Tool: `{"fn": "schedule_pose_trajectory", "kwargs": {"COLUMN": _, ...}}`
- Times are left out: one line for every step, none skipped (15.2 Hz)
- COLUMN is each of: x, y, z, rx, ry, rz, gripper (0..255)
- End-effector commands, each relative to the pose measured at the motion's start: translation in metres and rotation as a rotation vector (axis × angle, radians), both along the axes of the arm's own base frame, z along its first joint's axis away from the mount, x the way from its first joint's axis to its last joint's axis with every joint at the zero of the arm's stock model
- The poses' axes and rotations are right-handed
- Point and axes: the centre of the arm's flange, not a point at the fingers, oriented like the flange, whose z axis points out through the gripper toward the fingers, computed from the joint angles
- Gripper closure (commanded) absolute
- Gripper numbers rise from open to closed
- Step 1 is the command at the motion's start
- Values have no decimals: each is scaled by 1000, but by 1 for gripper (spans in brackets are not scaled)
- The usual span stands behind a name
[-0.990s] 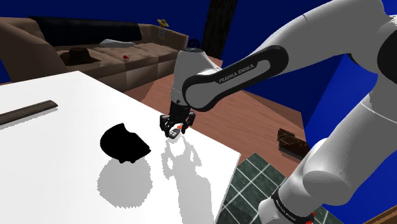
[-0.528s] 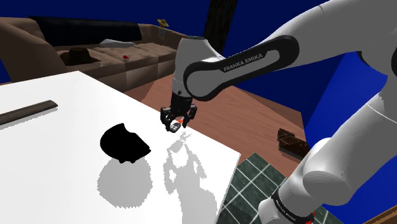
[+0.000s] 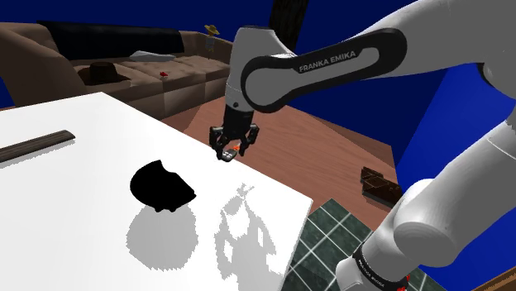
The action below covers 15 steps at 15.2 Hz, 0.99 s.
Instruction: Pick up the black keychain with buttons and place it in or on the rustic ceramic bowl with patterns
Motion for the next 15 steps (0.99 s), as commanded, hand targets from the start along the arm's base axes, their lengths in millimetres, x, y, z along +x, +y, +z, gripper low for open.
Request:
{"fn": "schedule_pose_trajectory", "kwargs": {"x": 0, "y": -1, "z": 12, "rx": 0, "ry": 0, "rz": 0, "gripper": 255}}
{"fn": "schedule_pose_trajectory", "kwargs": {"x": 0, "y": -1, "z": 17, "rx": 0, "ry": 0, "rz": 0, "gripper": 255}}
{"fn": "schedule_pose_trajectory", "kwargs": {"x": 0, "y": -1, "z": 22, "rx": 0, "ry": 0, "rz": 0, "gripper": 255}}
{"fn": "schedule_pose_trajectory", "kwargs": {"x": 0, "y": -1, "z": 28, "rx": 0, "ry": 0, "rz": 0, "gripper": 255}}
{"fn": "schedule_pose_trajectory", "kwargs": {"x": 0, "y": -1, "z": 33, "rx": 0, "ry": 0, "rz": 0, "gripper": 255}}
{"fn": "schedule_pose_trajectory", "kwargs": {"x": 0, "y": -1, "z": 38, "rx": 0, "ry": 0, "rz": 0, "gripper": 255}}
{"fn": "schedule_pose_trajectory", "kwargs": {"x": 0, "y": -1, "z": 44, "rx": 0, "ry": 0, "rz": 0, "gripper": 255}}
{"fn": "schedule_pose_trajectory", "kwargs": {"x": 0, "y": -1, "z": 49, "rx": 0, "ry": 0, "rz": 0, "gripper": 255}}
{"fn": "schedule_pose_trajectory", "kwargs": {"x": 0, "y": -1, "z": 54, "rx": 0, "ry": 0, "rz": 0, "gripper": 255}}
{"fn": "schedule_pose_trajectory", "kwargs": {"x": 0, "y": -1, "z": 59, "rx": 0, "ry": 0, "rz": 0, "gripper": 255}}
{"fn": "schedule_pose_trajectory", "kwargs": {"x": 0, "y": -1, "z": 65, "rx": 0, "ry": 0, "rz": 0, "gripper": 255}}
{"fn": "schedule_pose_trajectory", "kwargs": {"x": 0, "y": -1, "z": 70, "rx": 0, "ry": 0, "rz": 0, "gripper": 255}}
{"fn": "schedule_pose_trajectory", "kwargs": {"x": 0, "y": -1, "z": 75, "rx": 0, "ry": 0, "rz": 0, "gripper": 255}}
{"fn": "schedule_pose_trajectory", "kwargs": {"x": 0, "y": -1, "z": 81, "rx": 0, "ry": 0, "rz": 0, "gripper": 255}}
{"fn": "schedule_pose_trajectory", "kwargs": {"x": 0, "y": -1, "z": 86, "rx": 0, "ry": 0, "rz": 0, "gripper": 255}}
